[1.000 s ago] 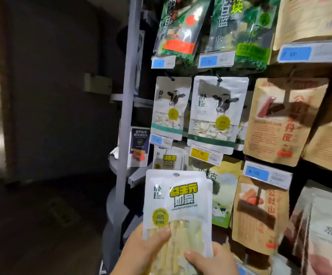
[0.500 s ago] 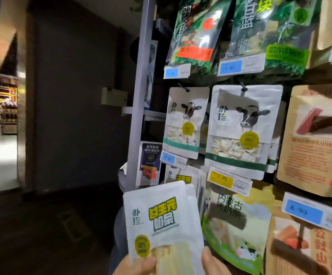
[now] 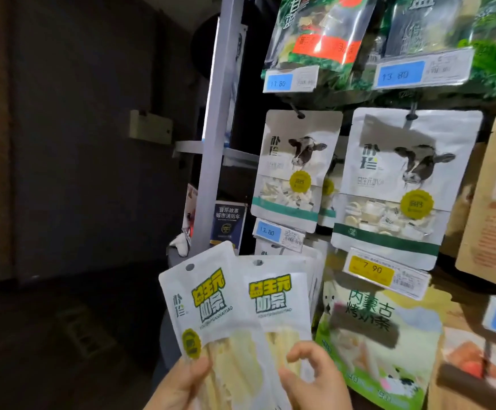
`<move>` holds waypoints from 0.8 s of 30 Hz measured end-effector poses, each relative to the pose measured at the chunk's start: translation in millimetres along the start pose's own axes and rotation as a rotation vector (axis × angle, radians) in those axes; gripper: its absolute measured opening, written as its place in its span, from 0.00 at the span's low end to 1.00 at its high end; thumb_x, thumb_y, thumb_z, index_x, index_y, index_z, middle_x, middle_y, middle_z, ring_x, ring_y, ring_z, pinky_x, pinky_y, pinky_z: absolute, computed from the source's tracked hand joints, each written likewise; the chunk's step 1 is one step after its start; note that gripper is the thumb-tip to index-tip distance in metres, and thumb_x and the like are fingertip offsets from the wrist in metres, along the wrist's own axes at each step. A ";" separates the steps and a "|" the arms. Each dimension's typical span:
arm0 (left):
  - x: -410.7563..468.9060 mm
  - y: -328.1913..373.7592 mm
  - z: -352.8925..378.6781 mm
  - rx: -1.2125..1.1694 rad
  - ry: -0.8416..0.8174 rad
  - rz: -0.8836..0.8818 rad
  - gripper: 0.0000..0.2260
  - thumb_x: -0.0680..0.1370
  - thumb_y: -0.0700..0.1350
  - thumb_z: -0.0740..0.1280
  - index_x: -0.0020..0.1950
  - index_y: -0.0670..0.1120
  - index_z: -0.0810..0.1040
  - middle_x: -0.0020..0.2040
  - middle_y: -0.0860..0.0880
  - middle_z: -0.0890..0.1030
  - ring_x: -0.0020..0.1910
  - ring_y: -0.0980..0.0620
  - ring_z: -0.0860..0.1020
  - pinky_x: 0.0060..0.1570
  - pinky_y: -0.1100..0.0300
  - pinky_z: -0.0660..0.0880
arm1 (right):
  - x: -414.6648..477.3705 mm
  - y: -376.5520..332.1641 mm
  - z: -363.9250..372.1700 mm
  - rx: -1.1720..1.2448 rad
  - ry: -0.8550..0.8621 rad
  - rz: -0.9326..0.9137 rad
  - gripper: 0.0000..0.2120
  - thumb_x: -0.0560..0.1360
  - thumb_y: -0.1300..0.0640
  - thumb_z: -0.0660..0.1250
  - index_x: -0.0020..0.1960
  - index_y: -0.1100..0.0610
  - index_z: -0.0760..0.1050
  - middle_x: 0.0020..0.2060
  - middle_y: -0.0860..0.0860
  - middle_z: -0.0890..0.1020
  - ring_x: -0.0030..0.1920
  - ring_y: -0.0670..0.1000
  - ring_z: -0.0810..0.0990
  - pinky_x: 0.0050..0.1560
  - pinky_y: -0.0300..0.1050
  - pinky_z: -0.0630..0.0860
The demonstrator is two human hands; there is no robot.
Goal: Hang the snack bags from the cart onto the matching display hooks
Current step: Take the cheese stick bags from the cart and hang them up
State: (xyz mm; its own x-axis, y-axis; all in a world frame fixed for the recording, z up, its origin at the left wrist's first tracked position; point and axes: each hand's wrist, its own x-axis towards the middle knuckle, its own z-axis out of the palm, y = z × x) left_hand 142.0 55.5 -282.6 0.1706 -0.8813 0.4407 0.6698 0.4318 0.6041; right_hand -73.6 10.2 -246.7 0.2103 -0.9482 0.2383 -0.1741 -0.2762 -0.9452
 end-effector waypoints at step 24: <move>12.1 -12.1 -48.5 -0.295 -0.101 -0.337 0.20 0.82 0.29 0.43 0.74 0.26 0.47 0.72 0.25 0.57 0.74 0.31 0.57 0.73 0.38 0.48 | 28.9 5.0 34.5 -0.014 0.213 -0.035 0.10 0.70 0.66 0.74 0.41 0.56 0.74 0.45 0.44 0.81 0.53 0.31 0.72 0.52 0.35 0.66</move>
State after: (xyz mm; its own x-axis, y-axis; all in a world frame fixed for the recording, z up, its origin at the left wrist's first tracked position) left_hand 171.1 30.3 -316.8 -0.1538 -0.9336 0.3235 0.8552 0.0383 0.5169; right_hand -35.2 -13.2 -252.2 0.0090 -0.9495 0.3137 -0.1843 -0.3099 -0.9327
